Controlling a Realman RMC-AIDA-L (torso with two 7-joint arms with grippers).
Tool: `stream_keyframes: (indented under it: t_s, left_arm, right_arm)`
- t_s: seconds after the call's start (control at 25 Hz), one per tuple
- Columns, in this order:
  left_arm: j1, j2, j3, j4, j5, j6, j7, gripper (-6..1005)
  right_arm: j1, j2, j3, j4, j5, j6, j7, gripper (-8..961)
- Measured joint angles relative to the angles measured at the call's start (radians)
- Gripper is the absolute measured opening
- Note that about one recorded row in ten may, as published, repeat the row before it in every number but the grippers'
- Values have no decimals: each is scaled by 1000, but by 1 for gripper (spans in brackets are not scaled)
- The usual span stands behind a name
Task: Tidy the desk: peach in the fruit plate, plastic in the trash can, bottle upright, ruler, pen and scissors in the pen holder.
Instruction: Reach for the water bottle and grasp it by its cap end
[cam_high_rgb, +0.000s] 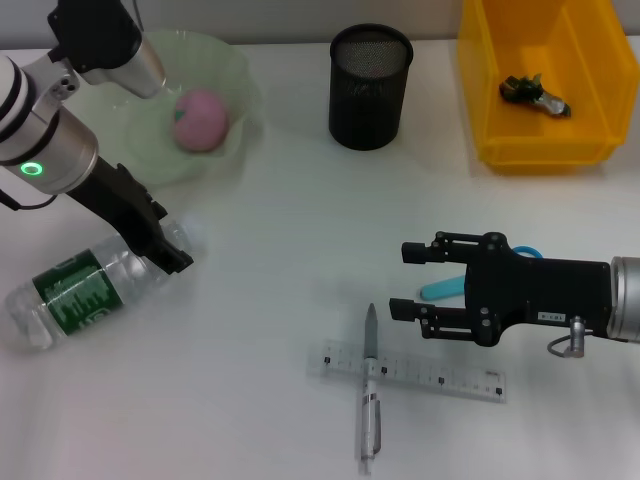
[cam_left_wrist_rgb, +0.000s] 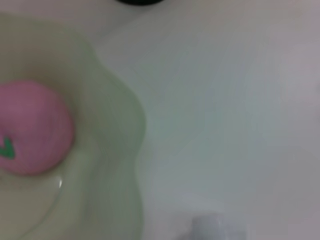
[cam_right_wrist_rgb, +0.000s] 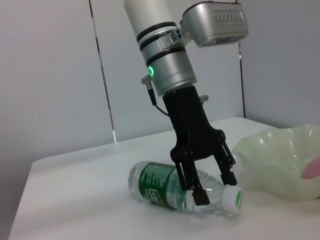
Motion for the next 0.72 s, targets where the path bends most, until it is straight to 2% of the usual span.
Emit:
stream_keyframes:
  t_s: [0.28, 0.72]
  left_arm:
    - [-13, -1, 41, -59, -25, -59, 5, 697]
    - [-15, -1, 85, -75, -46, -90, 5, 674]
  right_arm:
    - [-2, 0, 2, 0, 0, 0, 2, 682]
    - [-3, 2, 5, 0, 0, 0, 4, 681]
